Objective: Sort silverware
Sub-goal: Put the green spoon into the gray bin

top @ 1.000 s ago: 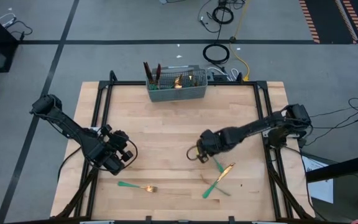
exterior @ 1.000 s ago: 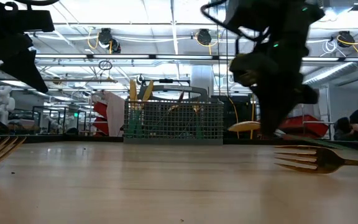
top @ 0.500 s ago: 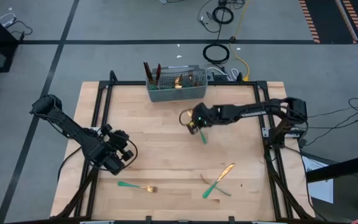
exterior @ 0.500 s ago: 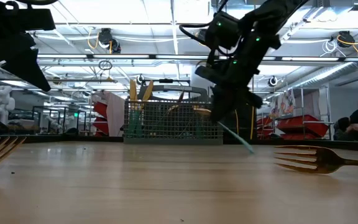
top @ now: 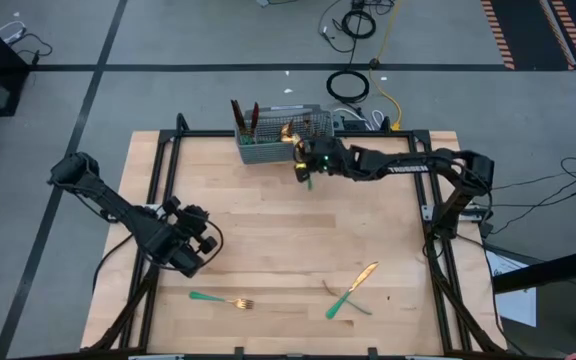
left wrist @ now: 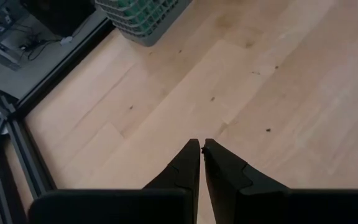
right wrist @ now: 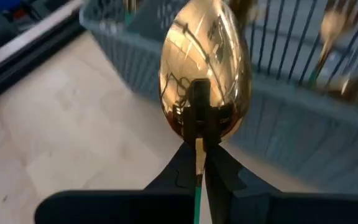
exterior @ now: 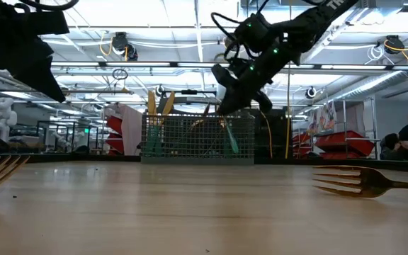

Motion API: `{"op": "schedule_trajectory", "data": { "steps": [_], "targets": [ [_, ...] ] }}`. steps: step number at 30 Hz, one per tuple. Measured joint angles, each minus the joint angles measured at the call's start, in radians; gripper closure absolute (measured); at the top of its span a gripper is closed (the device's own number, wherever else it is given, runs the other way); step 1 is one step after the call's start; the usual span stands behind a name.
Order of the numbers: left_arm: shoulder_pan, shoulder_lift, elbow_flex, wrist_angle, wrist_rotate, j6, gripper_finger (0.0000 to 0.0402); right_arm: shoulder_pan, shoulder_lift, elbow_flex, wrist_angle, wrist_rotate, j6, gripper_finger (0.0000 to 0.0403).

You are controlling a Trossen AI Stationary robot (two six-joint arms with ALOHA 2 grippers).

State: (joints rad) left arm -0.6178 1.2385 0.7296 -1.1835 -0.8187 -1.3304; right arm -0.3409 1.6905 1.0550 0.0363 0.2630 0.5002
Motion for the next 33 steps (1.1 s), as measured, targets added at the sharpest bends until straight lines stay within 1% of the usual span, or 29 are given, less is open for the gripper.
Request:
{"op": "schedule_trajectory", "data": {
  "steps": [6,10,13,16,22,26,27,33],
  "targets": [
    [0.025,0.000,0.000,0.001,-0.004,0.001,0.0369,-0.010,0.000,0.127,0.005,0.072,-0.199,0.0403],
    [0.030,0.000,0.000,0.002,-0.010,0.001,0.0369,-0.017,0.000,0.228,0.024,0.080,-0.316,0.0403],
    [0.030,0.000,0.000,0.002,-0.016,0.001,0.0369,-0.021,0.000,0.264,0.108,0.090,-0.416,0.0403],
    [0.030,0.000,0.000,0.002,-0.022,0.001,0.0369,-0.029,0.000,0.271,0.218,0.106,-0.475,0.0403],
    [0.030,0.001,0.000,0.002,-0.025,0.001,0.0369,-0.058,0.033,0.271,0.357,0.098,-0.487,0.0402],
    [0.030,0.003,0.000,0.005,-0.049,0.002,0.0369,-0.067,0.100,0.271,0.508,-0.005,-0.484,0.0402],
    [0.030,0.003,0.000,0.008,-0.055,0.002,0.0369,-0.066,0.121,0.274,0.540,-0.009,-0.475,0.0402],
    [0.030,0.003,0.000,0.008,-0.058,0.002,0.0369,-0.061,0.235,0.326,0.556,-0.008,-0.432,0.0402]
  ]
}}
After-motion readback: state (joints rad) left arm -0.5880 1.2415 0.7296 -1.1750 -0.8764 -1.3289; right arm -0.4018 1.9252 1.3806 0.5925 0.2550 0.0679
